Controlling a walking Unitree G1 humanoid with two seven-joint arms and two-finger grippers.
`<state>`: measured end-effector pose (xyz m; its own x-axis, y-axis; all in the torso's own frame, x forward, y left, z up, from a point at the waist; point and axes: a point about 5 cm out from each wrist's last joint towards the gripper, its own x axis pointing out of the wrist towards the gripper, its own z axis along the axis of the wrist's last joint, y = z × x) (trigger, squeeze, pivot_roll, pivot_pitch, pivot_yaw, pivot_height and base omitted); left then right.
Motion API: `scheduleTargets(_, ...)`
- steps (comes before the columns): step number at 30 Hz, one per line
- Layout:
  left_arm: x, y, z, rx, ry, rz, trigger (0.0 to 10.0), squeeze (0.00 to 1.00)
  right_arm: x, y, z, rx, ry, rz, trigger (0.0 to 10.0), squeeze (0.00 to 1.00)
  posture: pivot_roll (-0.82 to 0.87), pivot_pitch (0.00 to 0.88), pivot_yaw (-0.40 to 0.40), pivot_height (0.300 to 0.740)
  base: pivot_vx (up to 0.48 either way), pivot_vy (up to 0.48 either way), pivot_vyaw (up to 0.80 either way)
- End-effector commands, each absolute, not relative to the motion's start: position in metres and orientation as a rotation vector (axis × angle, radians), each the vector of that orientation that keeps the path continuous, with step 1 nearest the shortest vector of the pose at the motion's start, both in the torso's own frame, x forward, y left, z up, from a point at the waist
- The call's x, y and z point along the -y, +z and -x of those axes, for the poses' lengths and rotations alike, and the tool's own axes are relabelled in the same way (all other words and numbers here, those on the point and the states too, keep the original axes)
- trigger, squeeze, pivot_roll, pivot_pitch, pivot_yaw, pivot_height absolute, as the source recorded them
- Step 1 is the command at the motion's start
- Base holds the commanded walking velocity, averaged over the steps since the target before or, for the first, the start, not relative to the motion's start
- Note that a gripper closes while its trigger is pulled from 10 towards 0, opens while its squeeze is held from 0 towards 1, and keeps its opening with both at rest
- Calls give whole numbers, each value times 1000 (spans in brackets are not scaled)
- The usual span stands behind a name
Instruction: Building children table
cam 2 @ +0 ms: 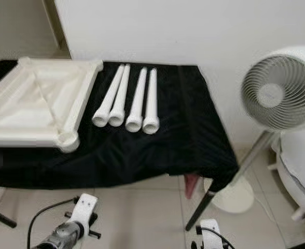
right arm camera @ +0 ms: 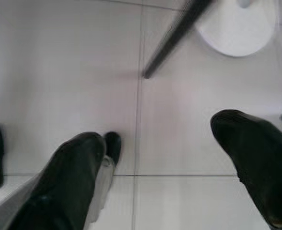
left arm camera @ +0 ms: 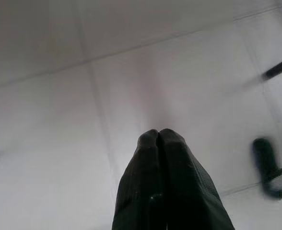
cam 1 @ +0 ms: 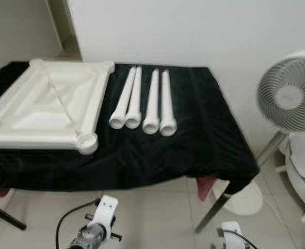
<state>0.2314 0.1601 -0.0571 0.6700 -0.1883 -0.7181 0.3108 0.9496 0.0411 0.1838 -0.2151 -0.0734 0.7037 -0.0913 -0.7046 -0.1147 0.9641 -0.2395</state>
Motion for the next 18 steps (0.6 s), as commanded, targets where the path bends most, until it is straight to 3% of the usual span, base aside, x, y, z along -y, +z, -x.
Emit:
scheduleTargets(1,-156,-57,-231,-792,-287,-161,10000,0,220,-77,-175,-825,1,280,10000,0,-9,12,14,740,0,352,0)
scheduleTargets(18,-156,-56,-233,-788,-285,-160,10000,0,220,-76,-178,-822,2,282,10000,0,-6,11,13,740,0,352,0)
